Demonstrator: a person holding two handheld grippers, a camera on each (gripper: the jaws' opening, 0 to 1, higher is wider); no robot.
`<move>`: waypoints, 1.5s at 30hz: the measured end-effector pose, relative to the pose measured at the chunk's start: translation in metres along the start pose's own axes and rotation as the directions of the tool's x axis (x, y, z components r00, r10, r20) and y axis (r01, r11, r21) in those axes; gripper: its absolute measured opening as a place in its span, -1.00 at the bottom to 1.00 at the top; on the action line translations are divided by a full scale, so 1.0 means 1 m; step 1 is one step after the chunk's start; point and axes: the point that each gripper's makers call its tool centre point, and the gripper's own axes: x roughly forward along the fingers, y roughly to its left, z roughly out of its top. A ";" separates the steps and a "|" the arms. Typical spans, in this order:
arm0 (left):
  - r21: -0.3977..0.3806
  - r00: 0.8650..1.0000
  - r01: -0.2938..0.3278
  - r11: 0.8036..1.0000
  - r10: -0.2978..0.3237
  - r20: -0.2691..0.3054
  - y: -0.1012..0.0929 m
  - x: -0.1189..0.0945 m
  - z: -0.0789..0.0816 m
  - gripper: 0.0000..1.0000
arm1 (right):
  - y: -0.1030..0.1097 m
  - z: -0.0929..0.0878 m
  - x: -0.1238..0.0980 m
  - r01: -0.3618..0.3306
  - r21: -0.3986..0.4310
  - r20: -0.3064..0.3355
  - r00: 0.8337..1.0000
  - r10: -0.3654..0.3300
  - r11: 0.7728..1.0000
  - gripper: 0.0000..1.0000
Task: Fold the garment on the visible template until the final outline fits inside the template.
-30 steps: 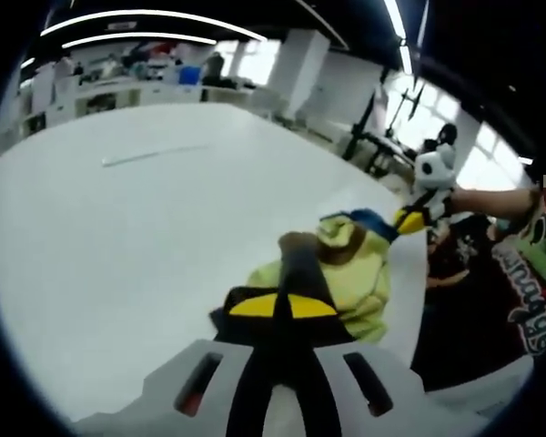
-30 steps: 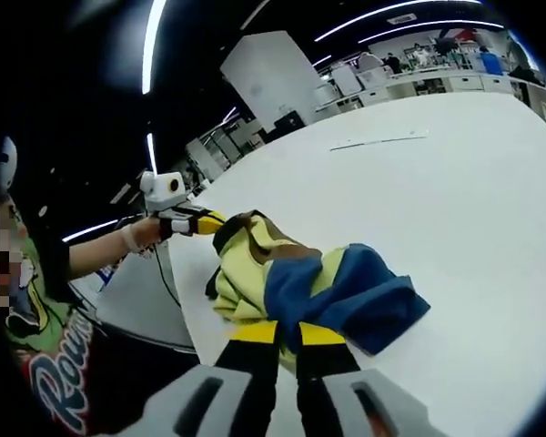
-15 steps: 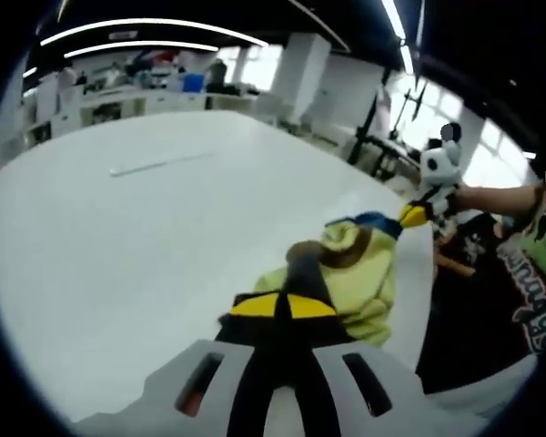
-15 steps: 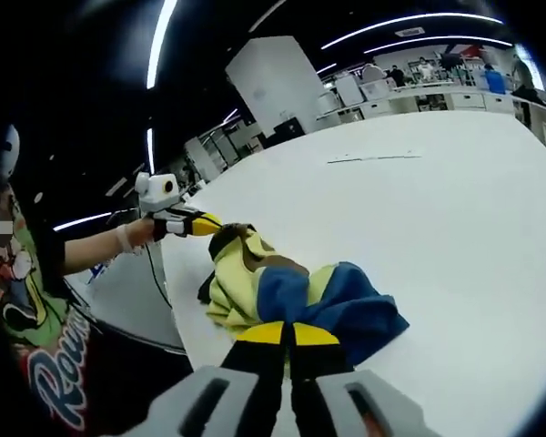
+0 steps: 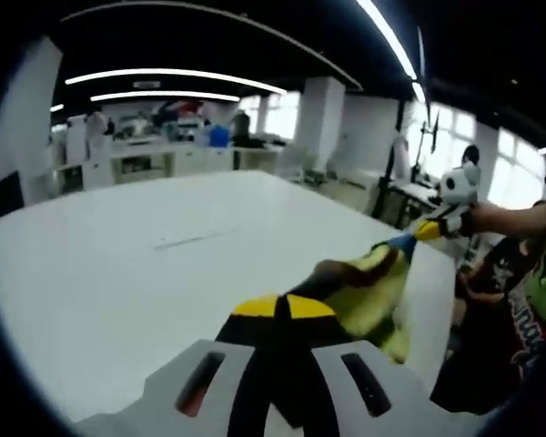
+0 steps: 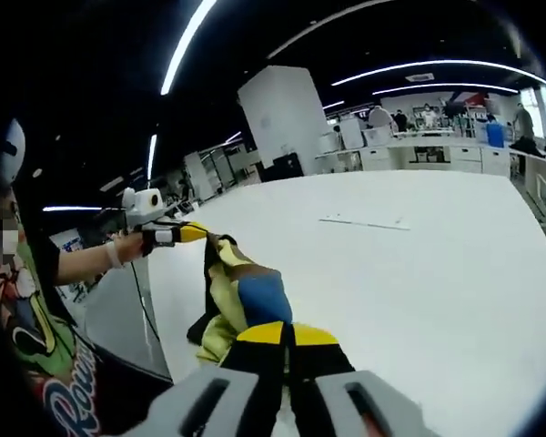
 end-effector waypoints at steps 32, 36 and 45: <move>-0.064 0.949 -0.081 0.995 0.097 0.299 0.058 0.025 0.113 -1.00 | -0.028 0.141 0.010 -0.020 -0.021 0.252 0.967 0.025 1.000 -1.00; -0.100 0.975 -0.104 0.990 0.121 0.184 0.083 0.063 0.073 -1.00 | -0.069 0.116 0.050 0.012 0.030 0.157 0.987 -0.017 0.999 -1.00; -0.159 0.993 -0.110 0.981 0.116 0.025 0.116 0.129 0.009 -1.00 | -0.146 0.068 0.131 0.058 0.306 0.046 0.996 -0.076 0.950 -1.00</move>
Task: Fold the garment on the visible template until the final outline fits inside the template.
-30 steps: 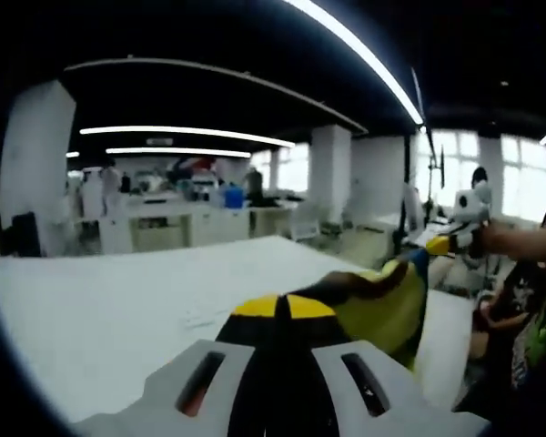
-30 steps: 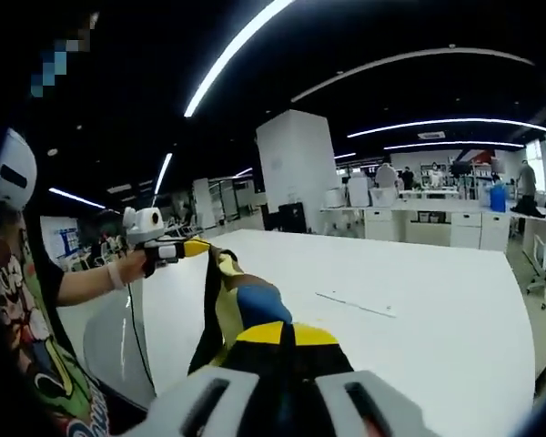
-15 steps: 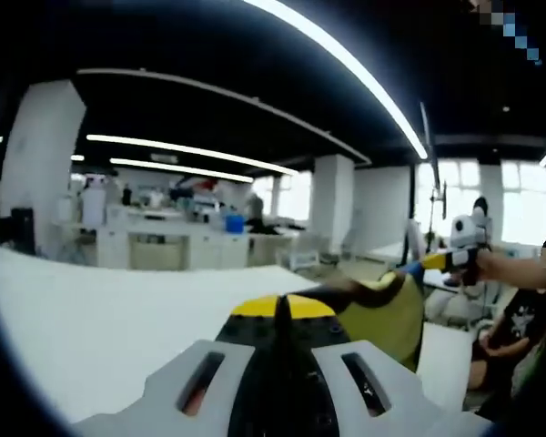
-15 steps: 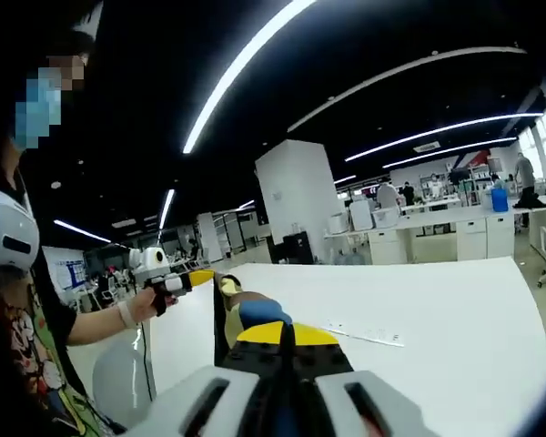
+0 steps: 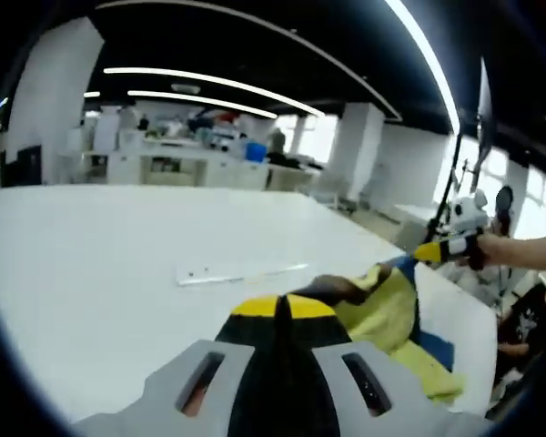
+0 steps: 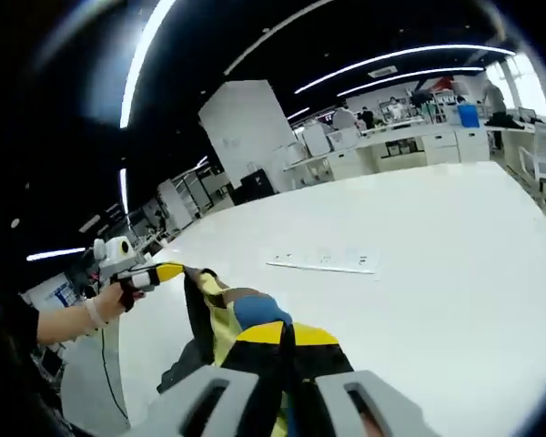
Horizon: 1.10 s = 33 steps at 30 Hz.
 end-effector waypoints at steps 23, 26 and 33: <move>-0.014 0.974 -0.081 0.997 0.076 -0.211 0.049 0.083 -0.076 -1.00 | -0.068 -0.062 0.077 0.105 -0.151 -0.303 0.941 -0.147 0.983 -1.00; 0.000 0.969 -0.096 0.995 0.093 -0.231 0.055 0.085 -0.081 -1.00 | -0.073 -0.060 0.079 0.117 -0.151 -0.303 0.940 -0.159 0.982 -1.00; 0.003 0.965 -0.098 0.995 0.096 -0.246 0.058 0.088 -0.083 -1.00 | -0.079 -0.061 0.077 0.127 -0.157 -0.311 0.935 -0.171 0.979 -1.00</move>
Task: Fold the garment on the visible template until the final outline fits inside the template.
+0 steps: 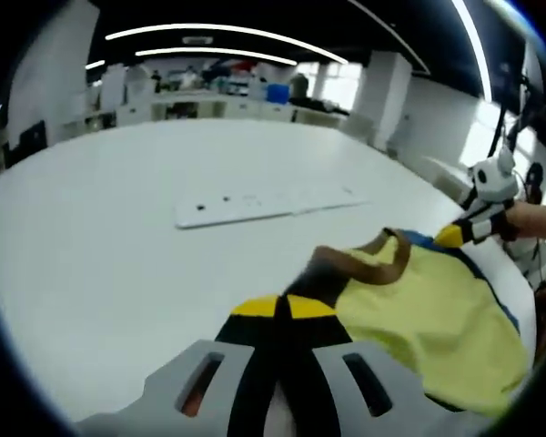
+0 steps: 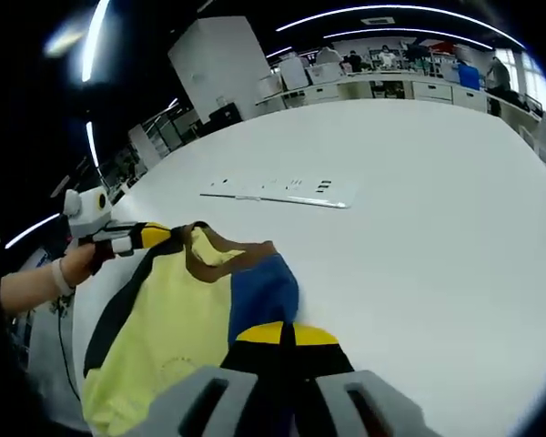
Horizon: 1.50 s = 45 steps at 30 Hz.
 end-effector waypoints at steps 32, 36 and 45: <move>0.112 0.969 0.231 0.966 -0.239 0.065 -0.068 -0.059 0.022 0.98 | 0.062 0.008 -0.036 -0.156 -0.131 0.127 0.977 0.172 0.979 1.00; 0.112 0.970 0.229 0.967 -0.237 0.061 -0.068 -0.071 0.022 0.98 | 0.066 0.008 -0.045 -0.153 -0.133 0.137 0.976 0.171 0.979 1.00; 0.116 0.972 0.217 0.969 -0.226 0.070 -0.075 -0.105 0.016 0.98 | 0.082 -0.004 -0.067 -0.165 -0.097 0.180 0.967 0.180 0.982 0.96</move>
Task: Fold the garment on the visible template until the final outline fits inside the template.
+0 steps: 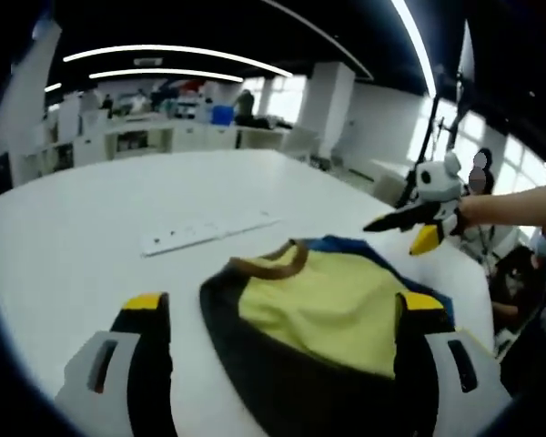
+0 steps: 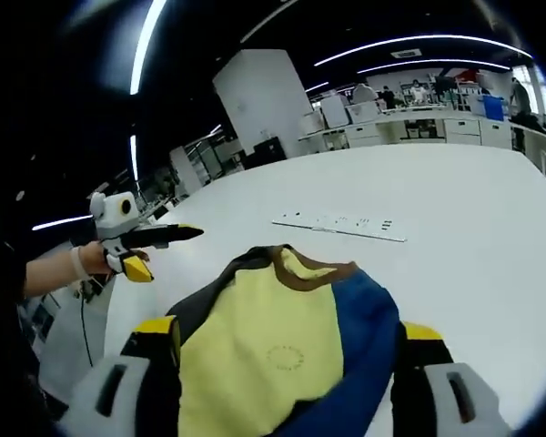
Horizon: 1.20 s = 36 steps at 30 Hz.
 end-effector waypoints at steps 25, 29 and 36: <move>-0.008 1.000 -0.014 1.000 0.013 -0.020 -0.033 -0.067 -0.016 0.41 | 0.026 -0.025 -0.072 0.060 0.020 0.051 0.997 -0.061 0.998 0.85; -0.013 1.000 -0.019 1.000 0.019 -0.025 -0.036 -0.074 -0.020 0.45 | 0.022 -0.035 -0.083 0.076 0.038 0.049 0.996 -0.078 0.996 0.84; -0.012 0.999 -0.025 1.000 0.025 -0.021 -0.041 -0.087 -0.023 0.44 | 0.025 -0.051 -0.100 0.107 0.082 0.060 0.992 -0.112 0.991 0.77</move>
